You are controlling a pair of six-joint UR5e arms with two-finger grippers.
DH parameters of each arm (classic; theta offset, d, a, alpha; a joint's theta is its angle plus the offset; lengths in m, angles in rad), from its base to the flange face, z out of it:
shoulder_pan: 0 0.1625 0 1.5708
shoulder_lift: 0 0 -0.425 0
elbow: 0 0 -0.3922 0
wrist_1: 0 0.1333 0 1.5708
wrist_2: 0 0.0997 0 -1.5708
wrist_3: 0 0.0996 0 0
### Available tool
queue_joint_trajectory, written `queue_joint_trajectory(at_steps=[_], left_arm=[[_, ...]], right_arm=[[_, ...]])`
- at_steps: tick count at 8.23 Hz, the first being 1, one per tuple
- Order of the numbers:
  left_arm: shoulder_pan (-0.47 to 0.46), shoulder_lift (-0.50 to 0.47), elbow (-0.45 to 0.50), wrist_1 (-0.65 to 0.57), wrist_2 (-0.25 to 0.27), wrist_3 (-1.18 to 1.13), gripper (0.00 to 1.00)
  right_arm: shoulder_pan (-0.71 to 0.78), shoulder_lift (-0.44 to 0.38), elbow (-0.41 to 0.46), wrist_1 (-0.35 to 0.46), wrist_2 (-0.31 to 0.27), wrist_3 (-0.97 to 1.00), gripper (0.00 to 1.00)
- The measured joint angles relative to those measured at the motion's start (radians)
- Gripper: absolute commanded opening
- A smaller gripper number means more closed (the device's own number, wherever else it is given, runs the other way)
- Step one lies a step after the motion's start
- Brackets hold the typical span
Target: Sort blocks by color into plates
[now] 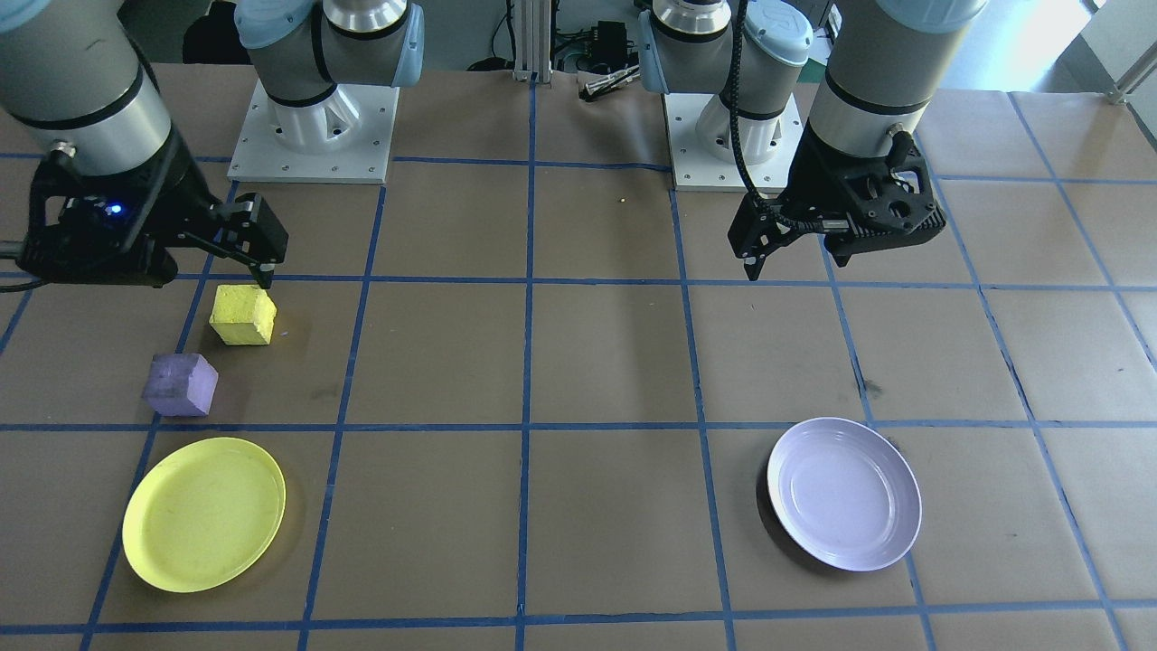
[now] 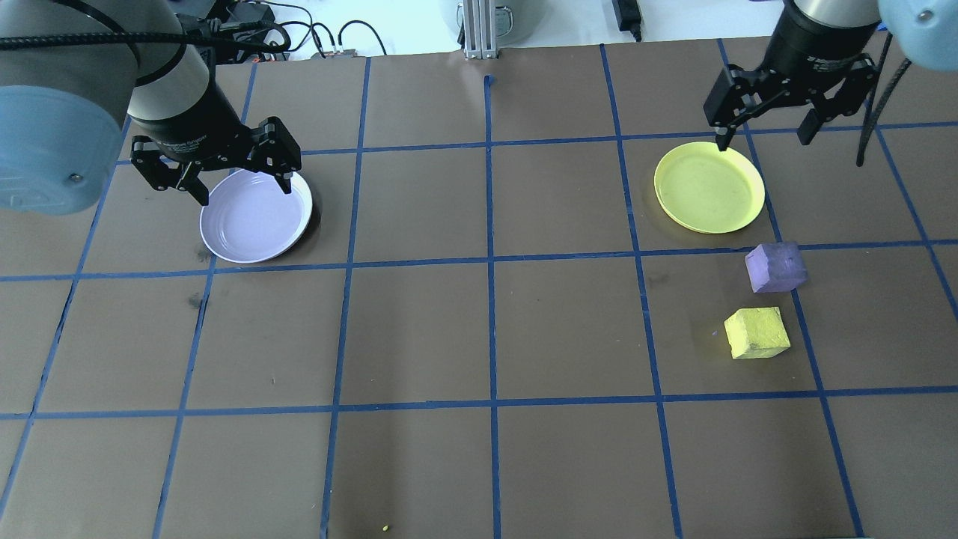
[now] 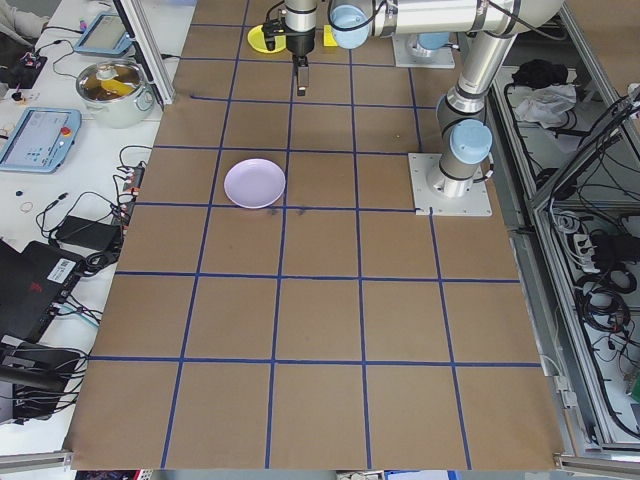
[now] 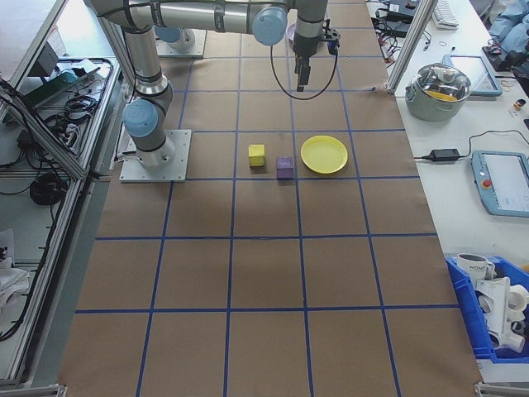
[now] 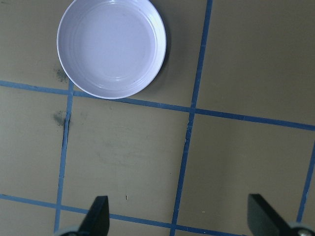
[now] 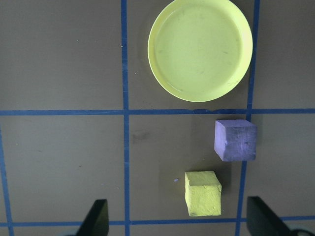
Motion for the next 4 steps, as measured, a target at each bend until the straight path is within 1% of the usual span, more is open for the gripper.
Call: queue_joint_trajectory(at_steps=[1,2,3,4], left_arm=[[0.0,0.0,0.0,0.0,0.0,0.001,1.0],[0.0,-0.001,-0.001,0.0,0.0,0.002,1.0],[0.0,-0.002,-0.001,0.0,0.0,0.003,1.0],[0.0,-0.002,-0.001,0.001,0.0,0.003,1.0]], right_arm=[[-0.055,0.002,0.043,-0.006,-0.004,-0.078,0.98],[-0.097,-0.008,0.117,-0.044,-0.009,-0.136,0.97],[-0.118,-0.021,0.216,-0.11,-0.015,-0.178,0.96],[-0.133,-0.029,0.337,-0.214,-0.038,-0.213,0.97]])
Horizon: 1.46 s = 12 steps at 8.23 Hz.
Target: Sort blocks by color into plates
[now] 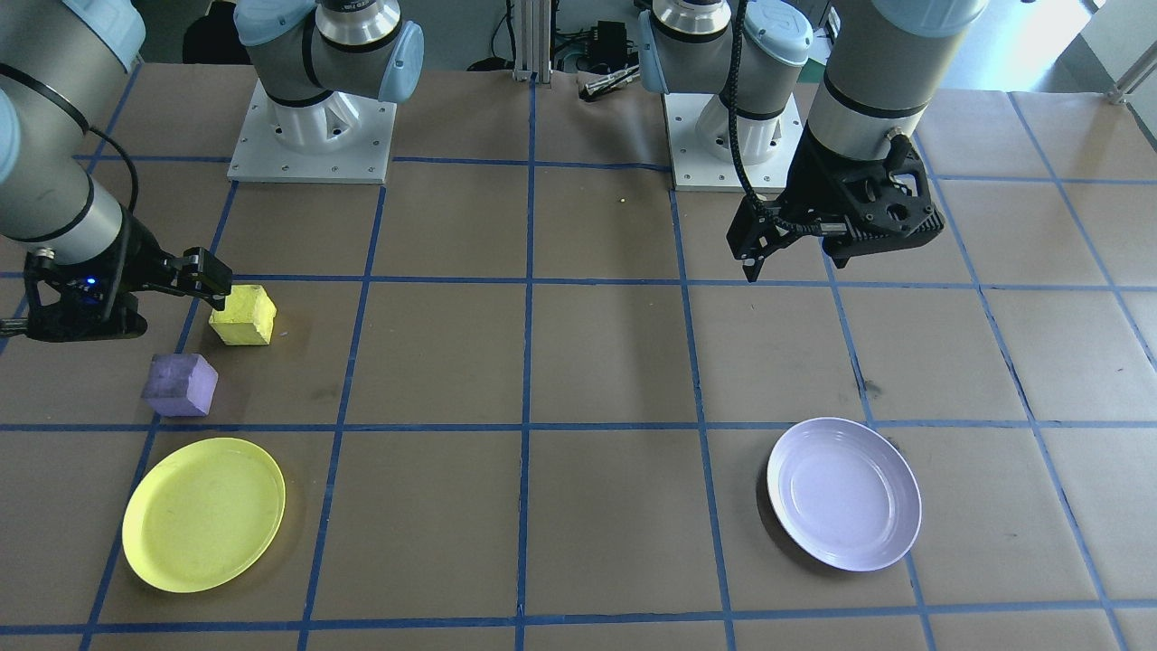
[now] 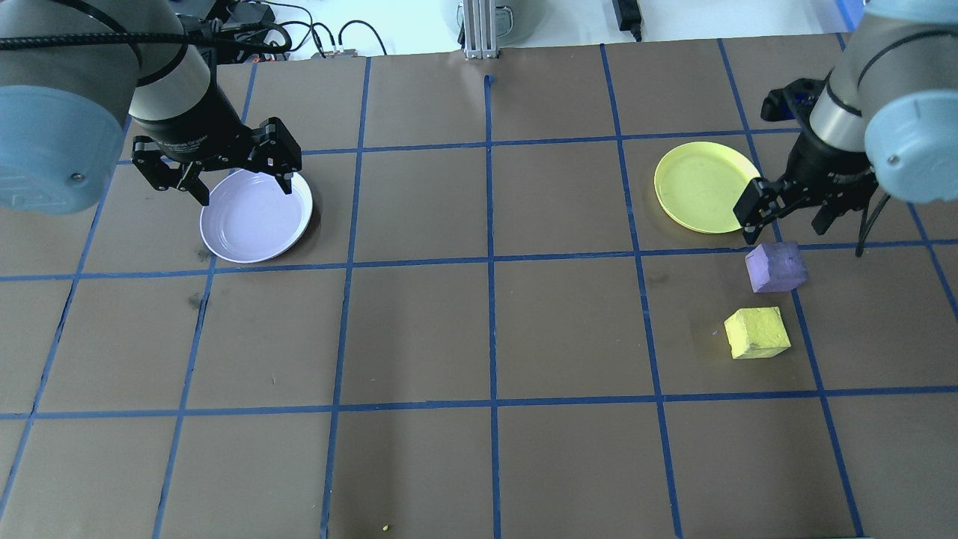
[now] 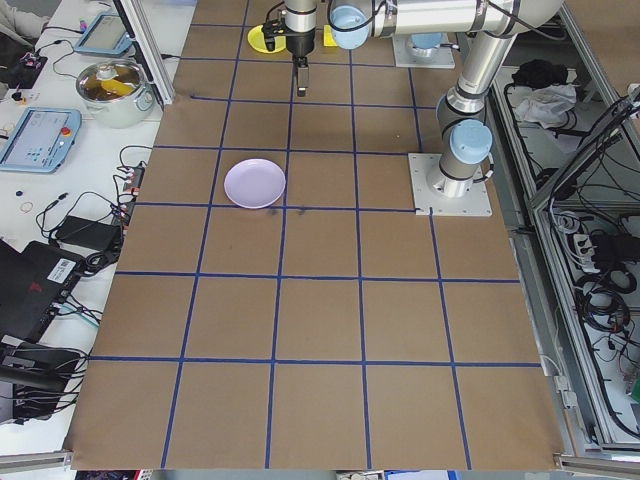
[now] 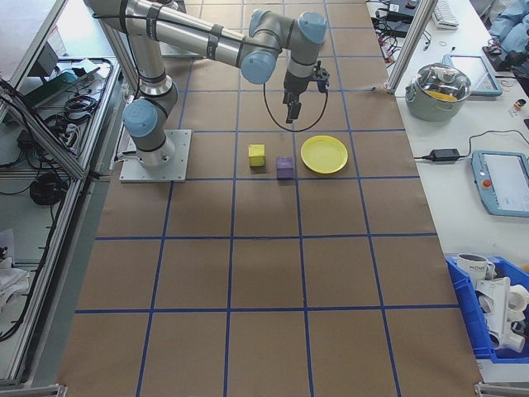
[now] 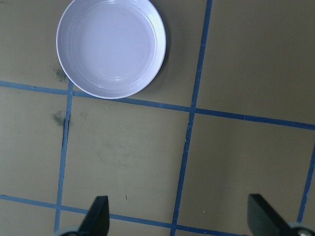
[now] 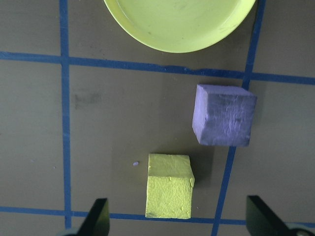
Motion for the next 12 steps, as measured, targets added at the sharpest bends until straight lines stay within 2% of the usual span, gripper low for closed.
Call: queue_joint_trajectory(at_steps=[1,2,3,5,6,8,9,10,12], left_arm=[[0.0,0.0,0.0,0.0,0.0,0.001,1.0],[0.0,-0.001,0.0,0.0,0.0,0.001,1.0],[0.0,-0.001,0.0,0.0,0.0,0.001,1.0],[0.0,-0.002,0.001,0.0,0.0,0.002,1.0],[0.0,-0.002,0.001,0.0,0.0,0.003,1.0],[0.0,-0.002,0.001,0.0,-0.001,0.003,1.0],[0.0,-0.002,0.001,0.0,-0.001,0.003,1.0],[0.0,-0.002,0.001,0.0,-0.001,0.003,1.0],[0.0,-0.002,0.001,0.0,-0.002,0.003,1.0]], right_arm=[[-0.016,-0.001,0.123,-0.123,-0.021,-0.022,0.96],[-0.025,0.004,0.216,-0.212,-0.031,-0.033,0.96],[-0.03,0.019,0.268,-0.258,-0.037,-0.039,0.85],[-0.033,0.093,0.3,-0.287,-0.042,-0.042,0.33],[-0.034,0.118,0.298,-0.29,-0.045,-0.037,0.27],[-0.034,0.134,0.277,-0.272,-0.064,-0.017,0.24],[-0.033,0.132,0.246,-0.222,-0.077,0.01,0.25],[-0.031,0.126,0.199,-0.157,-0.078,0.043,0.25],[-0.021,0.131,0.05,-0.044,-0.068,0.105,0.28]])
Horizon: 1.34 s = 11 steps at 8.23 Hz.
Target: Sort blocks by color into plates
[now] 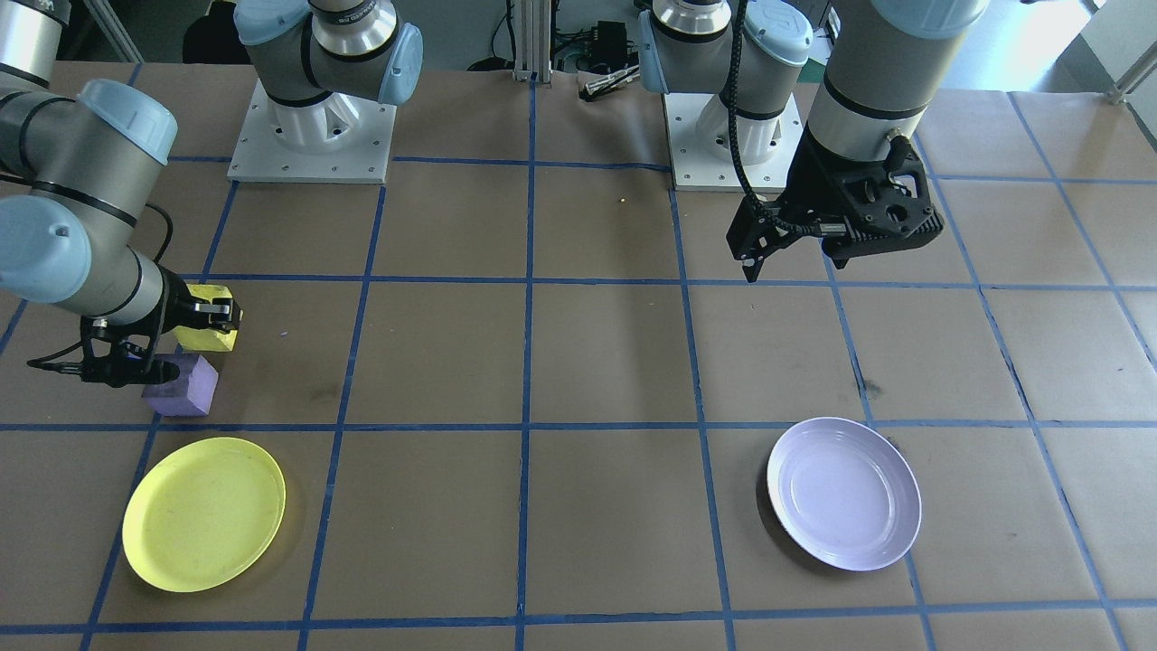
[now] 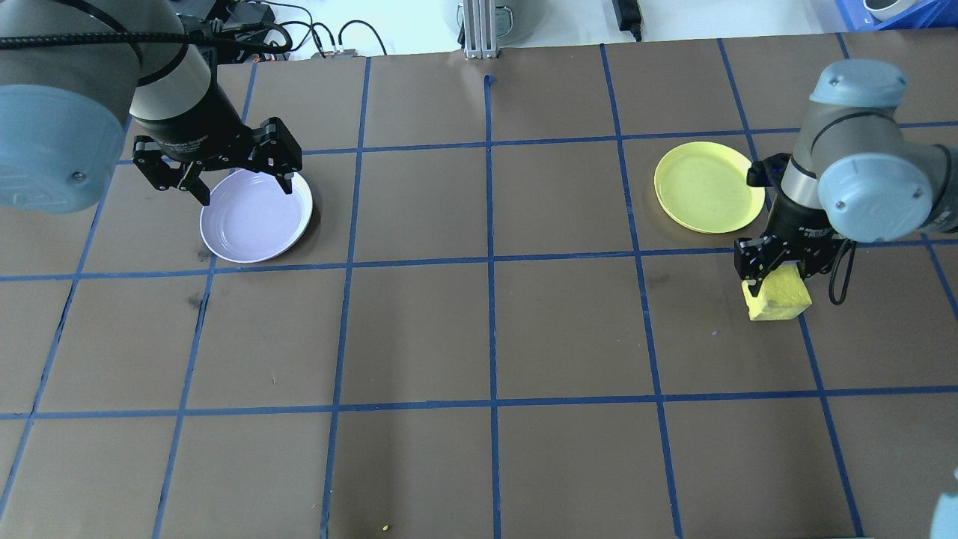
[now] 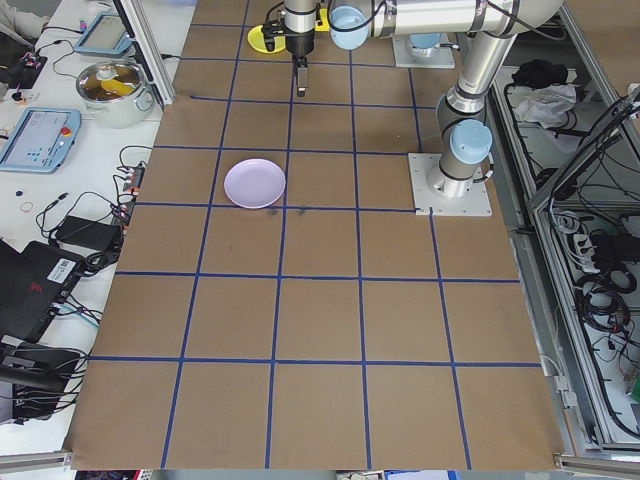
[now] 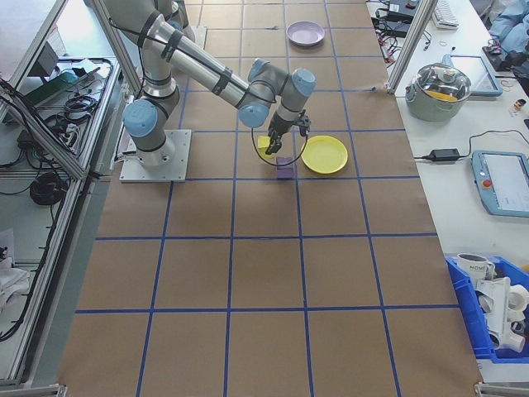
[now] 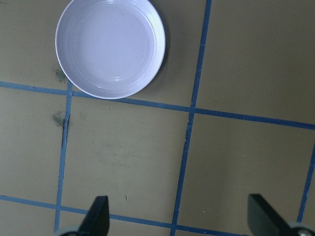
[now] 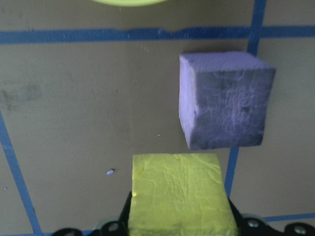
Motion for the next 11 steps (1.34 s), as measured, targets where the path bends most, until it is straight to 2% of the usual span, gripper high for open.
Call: queue_joint_trajectory(at_steps=[1,2,4,5,6,8,11], left_arm=[[0.0,-0.001,0.0,0.0,0.0,0.0,1.0],[-0.001,-0.001,0.0,0.0,0.0,0.0,1.0],[-0.001,-0.002,-0.001,0.0,0.0,0.001,1.0],[-0.001,-0.003,-0.001,0.0,0.0,0.001,1.0],[-0.001,-0.004,-0.001,0.0,0.0,0.0,1.0],[0.0,-0.005,-0.001,0.001,0.0,0.0,1.0],[0.0,-0.006,-0.001,0.005,0.0,0.001,1.0]], right_arm=[[0.008,0.035,-0.089,0.021,0.006,0.01,0.28],[0.027,0.1,-0.19,0.028,0.019,0.016,0.32],[0.08,0.271,-0.391,0.015,0.035,0.02,0.35],[0.095,0.336,-0.456,0.006,0.055,0.018,0.46],[0.102,0.378,-0.488,-0.014,0.074,0.013,0.99],[0.106,0.407,-0.505,-0.039,0.088,-0.023,1.0],[0.096,0.383,-0.504,-0.01,0.078,-0.062,1.0]])
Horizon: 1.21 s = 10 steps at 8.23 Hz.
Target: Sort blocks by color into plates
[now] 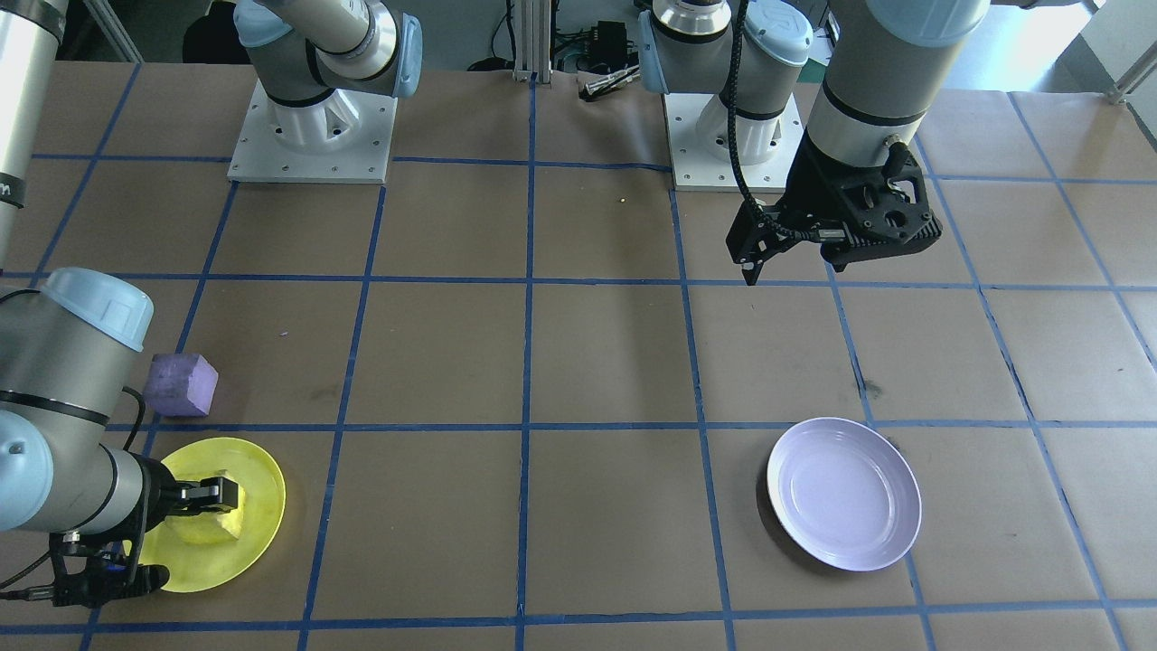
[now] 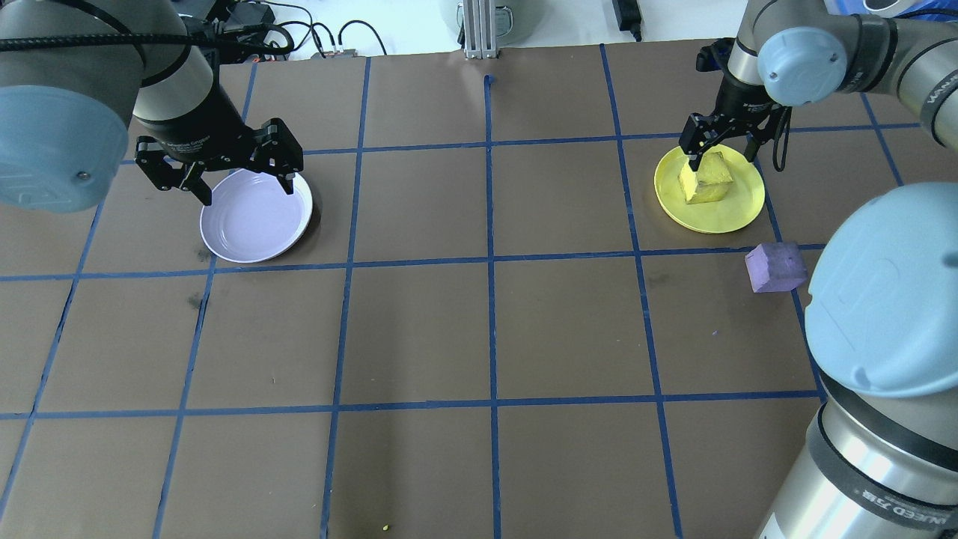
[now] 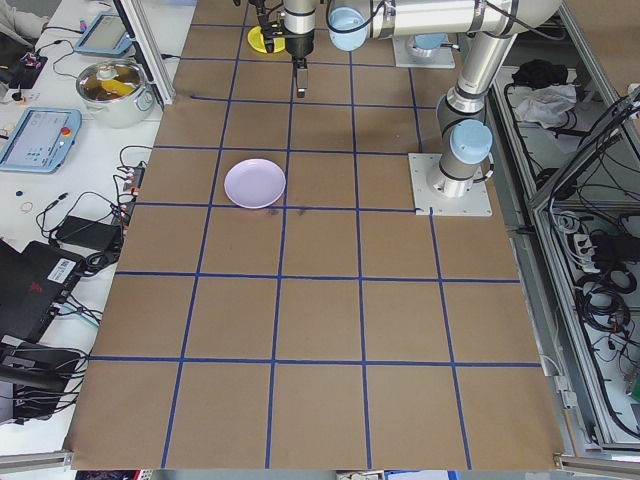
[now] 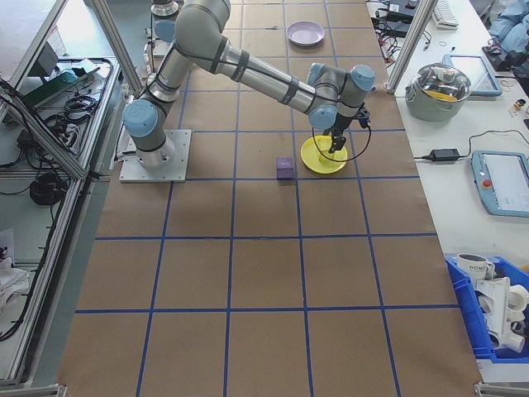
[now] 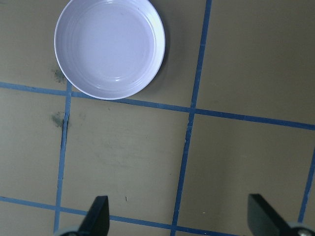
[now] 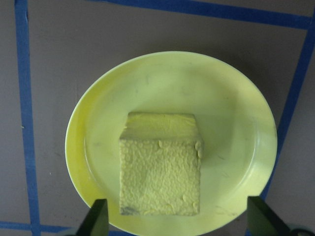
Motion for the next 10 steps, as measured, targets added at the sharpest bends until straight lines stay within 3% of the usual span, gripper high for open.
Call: queue_joint_trajectory(at_steps=[3,6,7,8,9,10], left_arm=[[0.0,-0.001,0.0,0.001,0.0,0.0,1.0],[0.0,-0.006,0.001,0.004,0.001,0.0,1.0],[0.0,-0.006,0.001,0.006,0.001,0.0,1.0],[0.001,-0.006,0.001,0.007,0.002,0.0,1.0],[0.001,-0.006,0.001,0.007,0.002,0.0,1.0],[0.001,-0.006,0.001,0.007,0.002,0.0,1.0]], right_arm=[[-0.103,-0.124,0.08,0.116,-0.002,-0.079,1.0],[-0.17,-0.201,0.329,-0.064,0.003,-0.115,1.0],[-0.174,-0.2,0.393,-0.112,0.004,-0.118,0.81],[-0.175,-0.197,0.441,-0.142,0.0,-0.119,0.4],[-0.175,-0.199,0.472,-0.159,-0.009,-0.118,0.28],[-0.176,-0.2,0.486,-0.166,-0.025,-0.113,0.28]])
